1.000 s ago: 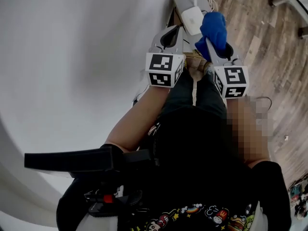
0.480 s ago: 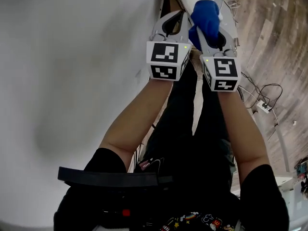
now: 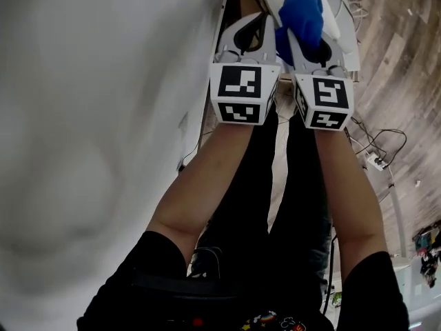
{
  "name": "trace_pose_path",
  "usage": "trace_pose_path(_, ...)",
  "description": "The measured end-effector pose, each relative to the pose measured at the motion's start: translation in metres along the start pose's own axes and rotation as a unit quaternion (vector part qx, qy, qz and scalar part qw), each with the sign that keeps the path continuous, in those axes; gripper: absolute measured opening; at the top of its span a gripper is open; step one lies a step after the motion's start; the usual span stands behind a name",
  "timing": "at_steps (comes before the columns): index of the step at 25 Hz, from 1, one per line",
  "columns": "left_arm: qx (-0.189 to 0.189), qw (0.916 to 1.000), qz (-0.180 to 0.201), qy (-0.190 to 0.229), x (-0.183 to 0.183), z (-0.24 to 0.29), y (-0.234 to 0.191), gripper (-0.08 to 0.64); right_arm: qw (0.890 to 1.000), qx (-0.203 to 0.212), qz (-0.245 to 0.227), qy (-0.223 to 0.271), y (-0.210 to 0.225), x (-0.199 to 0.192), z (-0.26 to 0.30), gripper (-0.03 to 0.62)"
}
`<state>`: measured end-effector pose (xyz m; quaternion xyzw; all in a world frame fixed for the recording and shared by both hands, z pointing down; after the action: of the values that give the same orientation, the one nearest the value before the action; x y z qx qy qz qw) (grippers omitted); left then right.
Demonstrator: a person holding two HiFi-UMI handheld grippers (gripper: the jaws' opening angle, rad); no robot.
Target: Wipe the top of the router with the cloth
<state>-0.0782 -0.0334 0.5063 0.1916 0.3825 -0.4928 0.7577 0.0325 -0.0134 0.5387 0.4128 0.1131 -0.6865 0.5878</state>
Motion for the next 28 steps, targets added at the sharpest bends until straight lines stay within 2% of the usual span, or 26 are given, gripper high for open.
trace_pose_path(4,0.003,0.9994,-0.032,-0.009,-0.013,0.004,-0.004,0.0,1.0,-0.01,0.008,-0.018,0.008,-0.008,0.017,0.123)
trace_pose_path(9,-0.004,0.9987,-0.045,-0.022,-0.01,0.005,-0.014,0.0,0.999,-0.003,-0.001,-0.044,0.006,-0.002,0.039,0.123)
trace_pose_path(16,-0.003,0.9989,-0.045,-0.013,0.001,0.002,-0.032,0.0,0.999,-0.005,-0.013,-0.036,0.008,0.015,0.071,0.123)
trace_pose_path(20,-0.002,0.9988,-0.045,-0.017,-0.004,-0.001,-0.039,0.0,0.999,-0.01,-0.01,-0.052,0.005,-0.002,0.076,0.123)
trace_pose_path(28,-0.018,0.9982,-0.051,-0.025,-0.018,-0.004,-0.028,0.0,0.998,-0.014,0.005,-0.068,-0.005,-0.039,0.05,0.123)
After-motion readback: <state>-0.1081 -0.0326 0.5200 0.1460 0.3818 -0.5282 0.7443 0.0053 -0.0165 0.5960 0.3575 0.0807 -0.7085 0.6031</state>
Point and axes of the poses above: the fingertips, and each gripper's own axes: z forward along the fingers, y to its right, x out of its top, the point moved 6 cm from there along -z, backward along the fingers, and after that the axes turned 9 degrees about z, right-handed, at the moved point
